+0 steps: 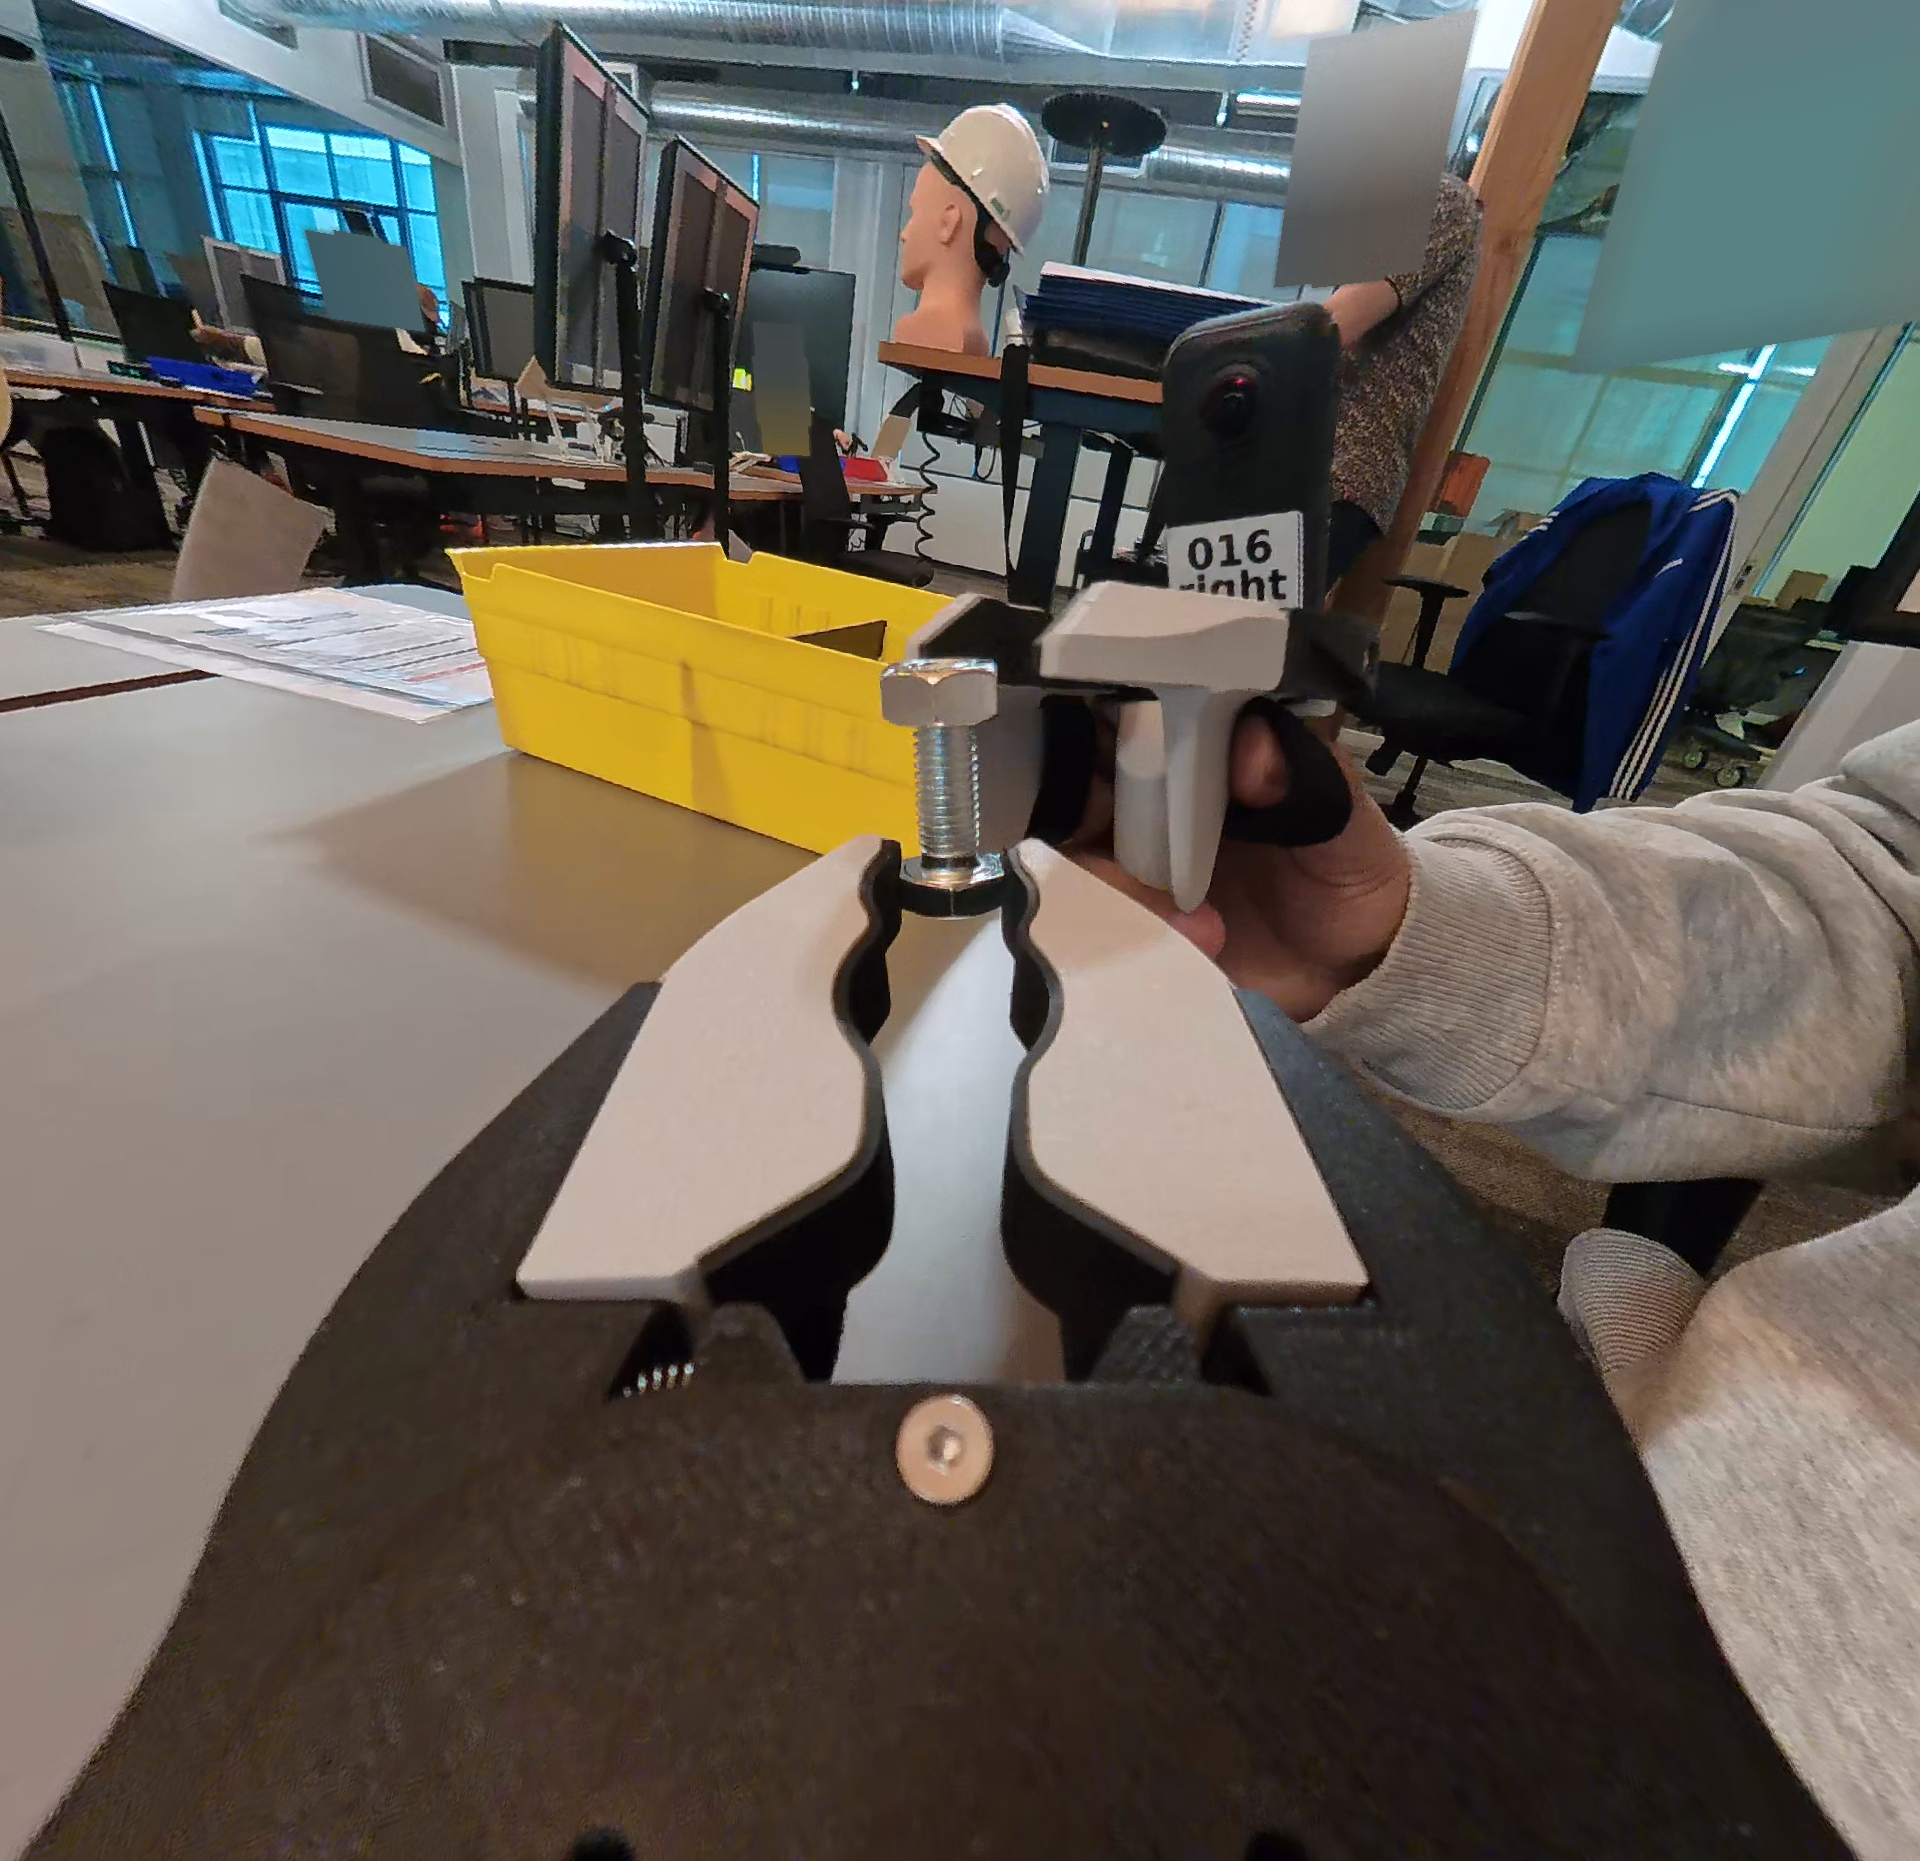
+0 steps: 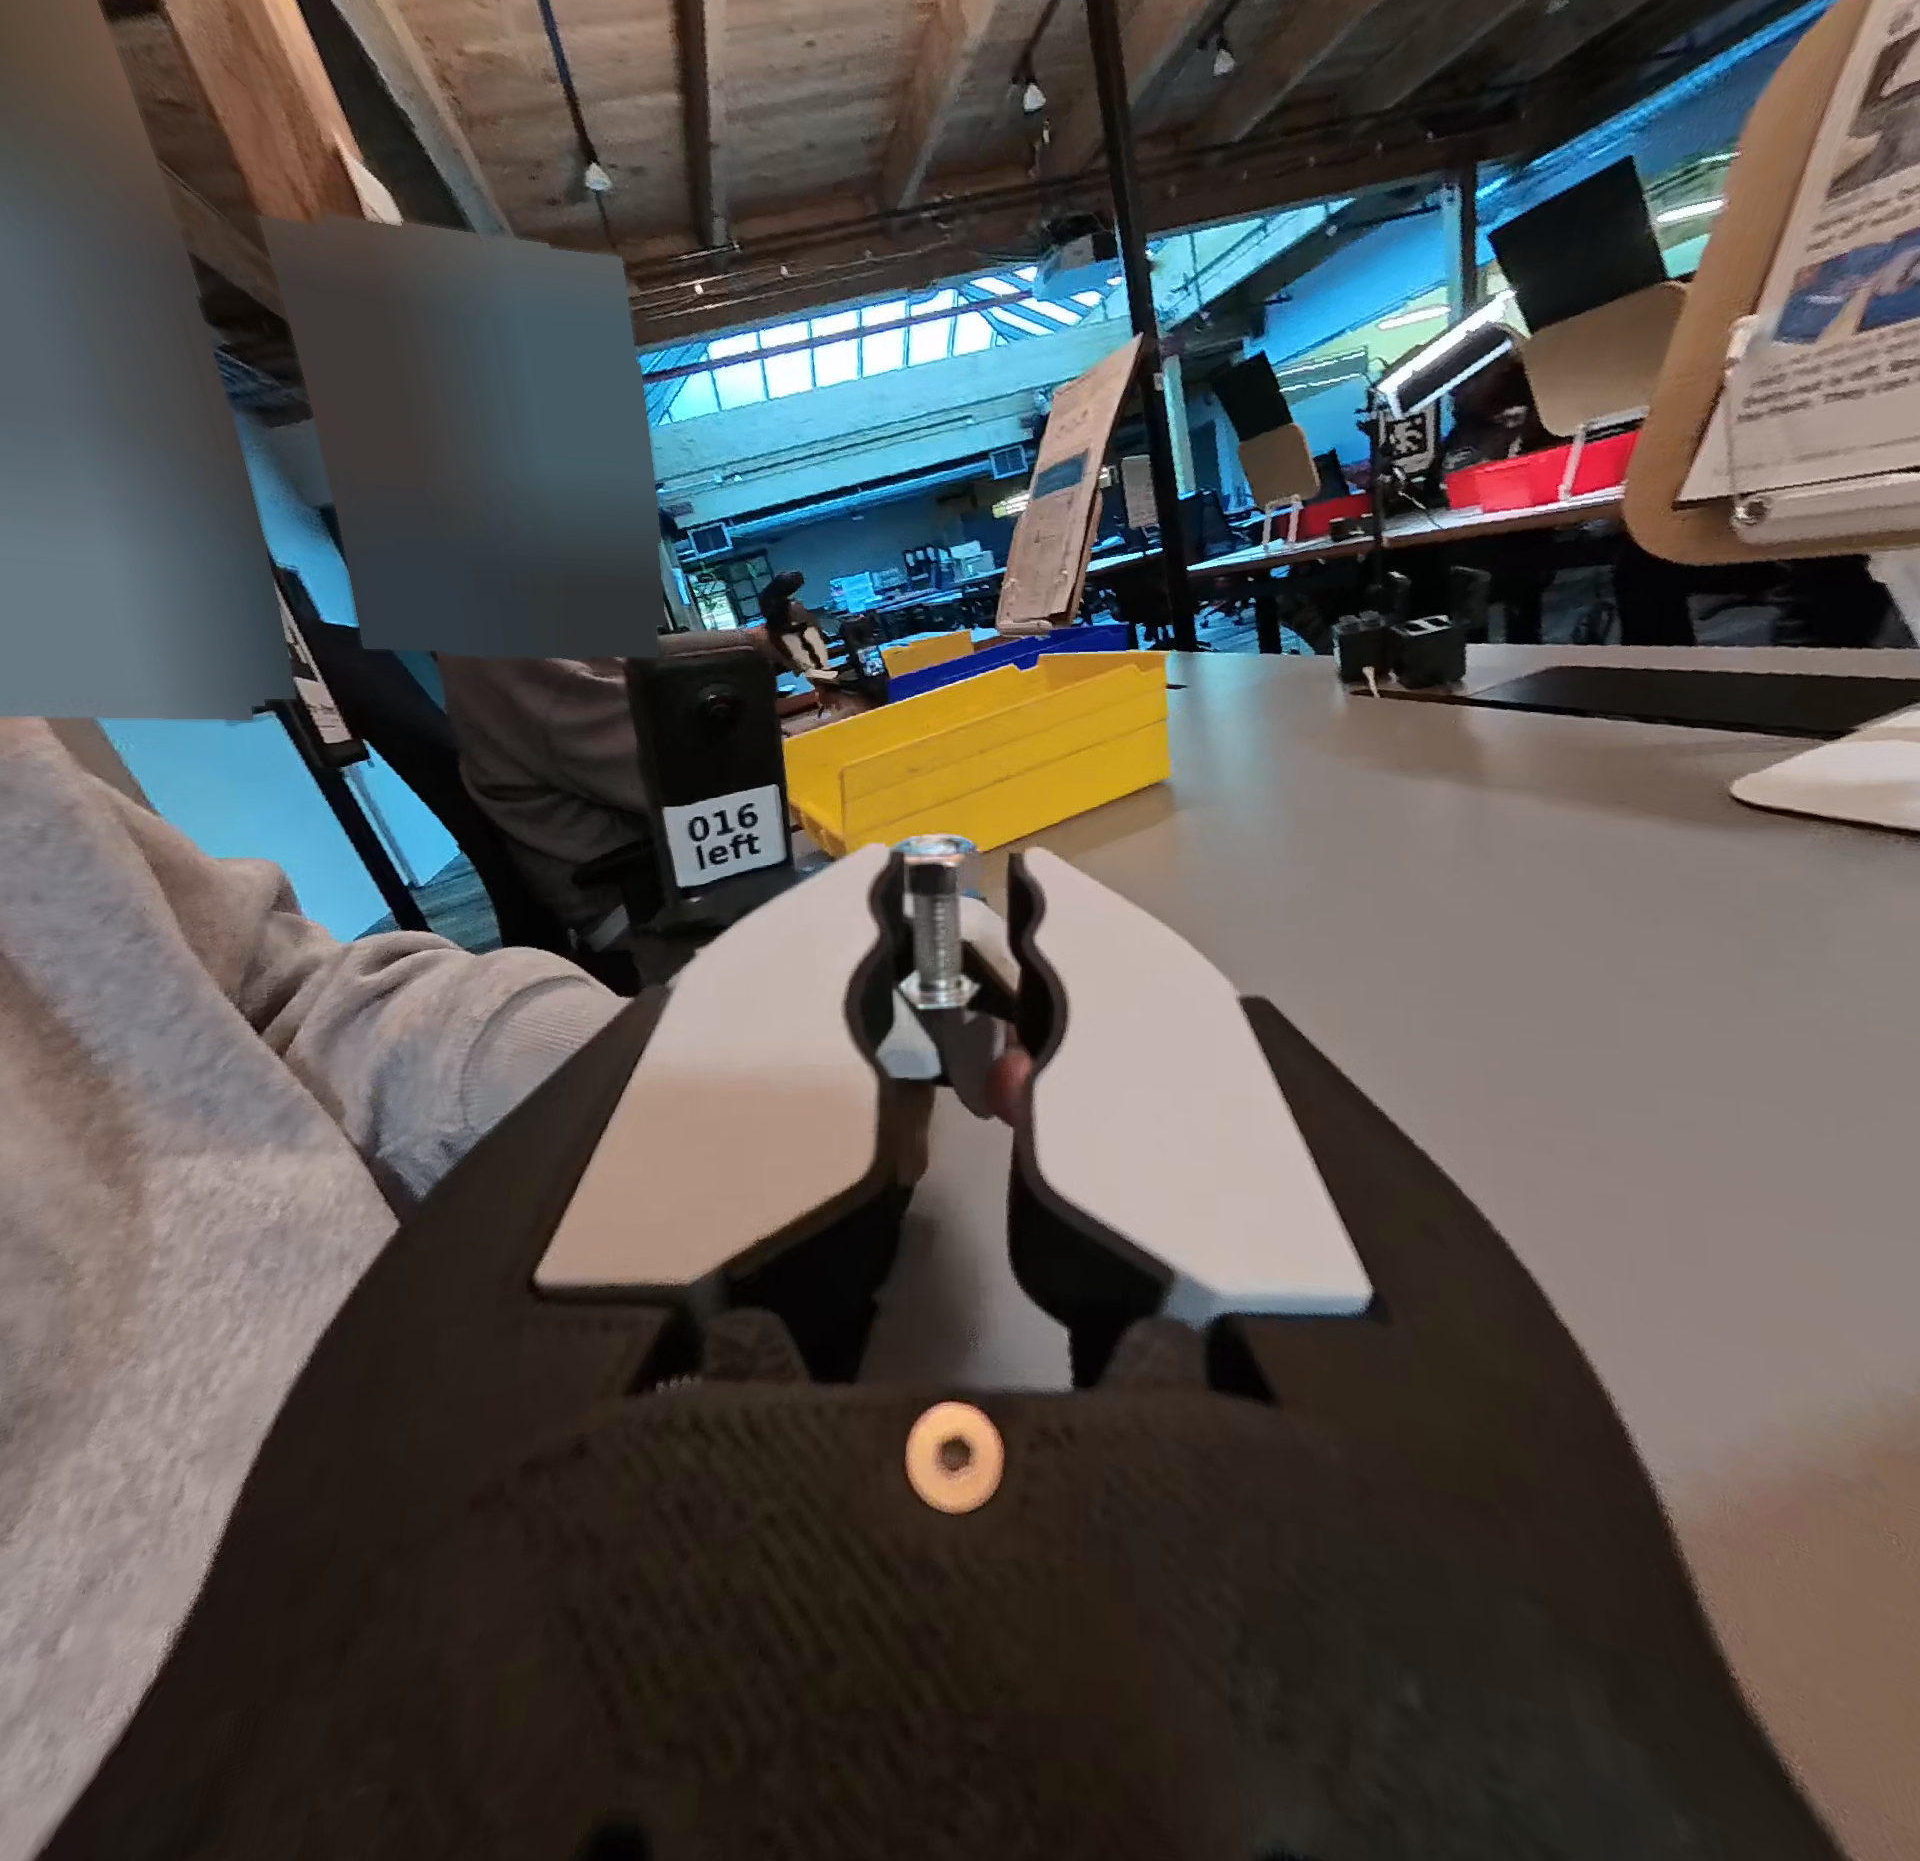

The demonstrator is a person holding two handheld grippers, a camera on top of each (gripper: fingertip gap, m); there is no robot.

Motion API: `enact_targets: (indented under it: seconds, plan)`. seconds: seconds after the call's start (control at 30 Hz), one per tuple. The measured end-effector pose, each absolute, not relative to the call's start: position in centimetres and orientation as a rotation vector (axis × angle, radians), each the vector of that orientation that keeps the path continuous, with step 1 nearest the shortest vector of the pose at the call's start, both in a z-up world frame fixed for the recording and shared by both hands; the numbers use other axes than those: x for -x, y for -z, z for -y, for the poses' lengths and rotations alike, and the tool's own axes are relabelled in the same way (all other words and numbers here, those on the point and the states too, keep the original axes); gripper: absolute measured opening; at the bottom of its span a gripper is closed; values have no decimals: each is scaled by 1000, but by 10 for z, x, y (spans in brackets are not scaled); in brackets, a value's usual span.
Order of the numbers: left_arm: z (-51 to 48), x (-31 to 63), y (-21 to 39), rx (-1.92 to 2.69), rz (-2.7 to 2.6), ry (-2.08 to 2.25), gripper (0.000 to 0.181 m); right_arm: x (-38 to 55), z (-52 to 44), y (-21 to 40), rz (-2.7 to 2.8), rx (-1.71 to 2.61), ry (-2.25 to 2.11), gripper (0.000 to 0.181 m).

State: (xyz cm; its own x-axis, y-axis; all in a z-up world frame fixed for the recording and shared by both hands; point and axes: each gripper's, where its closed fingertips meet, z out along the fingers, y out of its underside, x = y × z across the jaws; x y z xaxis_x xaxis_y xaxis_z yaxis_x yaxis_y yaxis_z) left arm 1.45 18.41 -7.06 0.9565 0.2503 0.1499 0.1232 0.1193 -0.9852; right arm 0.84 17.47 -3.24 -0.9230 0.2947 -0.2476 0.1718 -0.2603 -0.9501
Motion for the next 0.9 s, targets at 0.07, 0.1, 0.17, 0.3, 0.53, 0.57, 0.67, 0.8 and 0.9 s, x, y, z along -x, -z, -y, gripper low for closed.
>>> enact_targets:
  seconds: [0.07, 0.1, 0.17, 0.3, 0.53, 0.57, 0.67, 0.8, 0.9]
  plan:
    - [-185, -16, 72, 1462, 304, -92, 19, -11, -171, 33, 1881, 556, -2341, 19]
    - [-186, -17, 72, 1466, 299, -90, 19, -13, -169, 34, 1892, 540, -2328, 19]
    - [-188, -19, 74, 1472, 293, -83, 19, -15, -166, 35, 1909, 517, -2308, 18]
    - [-187, -18, 73, 1466, 296, -78, 19, -13, -167, 37, 1911, 527, -2299, 17]
    - [-186, -18, 71, 1454, 300, -68, 19, -10, -170, 36, 1891, 564, -2330, 15]
    - [-186, -18, 71, 1454, 300, -68, 19, -10, -171, 36, 1889, 569, -2331, 15]
    - [-186, -19, 71, 1455, 297, -65, 19, -8, -172, 36, 1884, 580, -2328, 14]
    - [-187, -20, 72, 1459, 294, -65, 19, -6, -173, 37, 1878, 605, -2320, 12]
    - [-187, -19, 72, 1462, 296, -69, 19, -2, -175, 40, 1875, 642, -2296, 10]
